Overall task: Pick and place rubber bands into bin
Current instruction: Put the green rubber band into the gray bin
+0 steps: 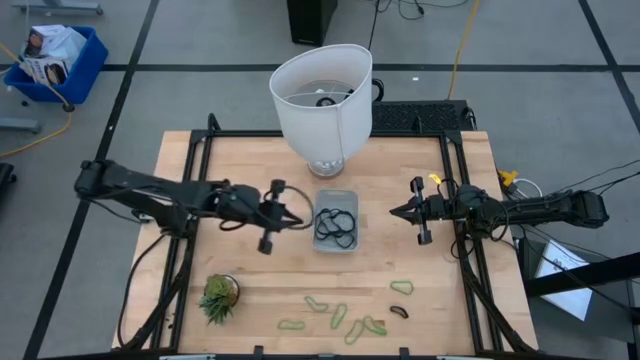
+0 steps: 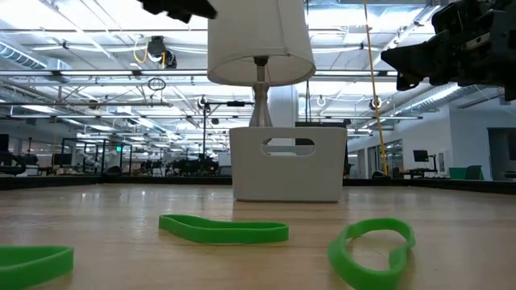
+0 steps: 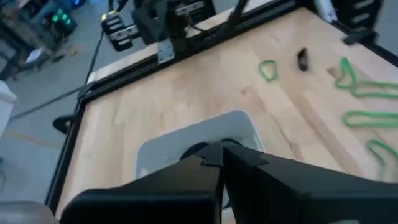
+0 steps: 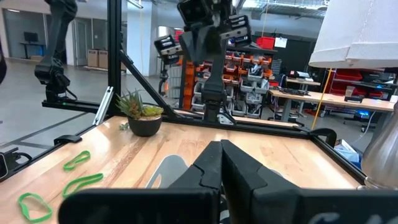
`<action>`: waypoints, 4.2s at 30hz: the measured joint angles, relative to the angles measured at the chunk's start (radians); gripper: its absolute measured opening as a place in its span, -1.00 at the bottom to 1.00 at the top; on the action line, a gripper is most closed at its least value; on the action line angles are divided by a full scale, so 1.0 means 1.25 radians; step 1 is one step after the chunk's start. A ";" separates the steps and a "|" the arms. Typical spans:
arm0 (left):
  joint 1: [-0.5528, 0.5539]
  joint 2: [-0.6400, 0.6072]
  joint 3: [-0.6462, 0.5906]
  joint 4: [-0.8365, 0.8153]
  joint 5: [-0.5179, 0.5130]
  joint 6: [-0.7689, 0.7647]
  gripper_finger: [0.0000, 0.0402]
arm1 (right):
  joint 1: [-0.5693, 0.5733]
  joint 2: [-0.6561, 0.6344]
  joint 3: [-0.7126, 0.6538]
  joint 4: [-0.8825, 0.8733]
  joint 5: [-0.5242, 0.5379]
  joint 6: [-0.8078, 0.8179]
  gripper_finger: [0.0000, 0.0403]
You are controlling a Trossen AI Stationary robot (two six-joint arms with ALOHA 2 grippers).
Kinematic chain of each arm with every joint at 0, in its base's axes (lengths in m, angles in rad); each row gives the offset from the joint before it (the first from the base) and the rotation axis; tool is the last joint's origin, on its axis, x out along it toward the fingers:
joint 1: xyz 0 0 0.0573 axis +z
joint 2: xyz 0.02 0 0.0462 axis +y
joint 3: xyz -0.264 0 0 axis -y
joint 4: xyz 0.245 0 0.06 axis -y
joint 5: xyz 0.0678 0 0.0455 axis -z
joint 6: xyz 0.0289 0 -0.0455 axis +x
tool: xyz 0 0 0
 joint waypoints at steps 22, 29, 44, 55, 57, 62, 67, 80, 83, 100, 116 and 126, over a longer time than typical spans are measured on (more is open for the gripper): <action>-0.004 -0.454 -0.513 0.444 0.094 -0.079 -0.99 | 0.000 0.000 0.000 0.001 0.000 0.003 -1.00; 0.006 -0.524 -0.520 0.324 0.103 -0.061 -1.00 | 0.000 0.000 0.000 0.001 0.000 0.037 -1.00; 0.013 -0.600 -0.520 0.135 0.102 0.036 -1.00 | 0.000 0.000 0.000 0.026 0.002 0.031 -1.00; 0.108 -0.683 -0.705 0.404 0.253 0.041 -1.00 | 0.000 0.000 0.000 0.034 0.003 0.034 -1.00; 0.130 -0.682 -0.728 0.439 0.269 0.022 -1.00 | 0.000 0.000 0.000 0.030 0.003 0.036 -1.00; 0.176 -0.681 -0.728 0.450 0.283 0.006 -1.00 | 0.000 0.001 0.000 0.004 0.003 0.057 -1.00; 0.203 -0.681 -0.728 0.497 0.235 0.021 -0.92 | 0.003 0.001 0.050 -0.099 0.001 0.068 -1.00; 0.212 -0.681 -0.728 0.482 0.131 -0.061 -0.98 | 0.256 0.145 0.500 -0.719 0.106 0.116 -1.00; 0.212 -0.681 -0.728 0.485 0.106 -0.065 -0.92 | 0.343 0.189 0.525 -0.747 0.147 0.172 -1.00; 0.212 -0.681 -0.727 0.461 0.102 -0.135 -0.76 | 0.606 0.463 0.528 -0.765 0.325 0.709 -0.93; 0.212 -0.681 -0.727 0.457 0.102 -0.150 -0.76 | 0.650 0.568 0.529 -0.826 0.226 0.881 -0.29; 0.212 -0.681 -0.727 0.457 0.102 -0.150 -0.76 | 0.680 0.581 0.529 -0.948 0.229 1.017 -0.23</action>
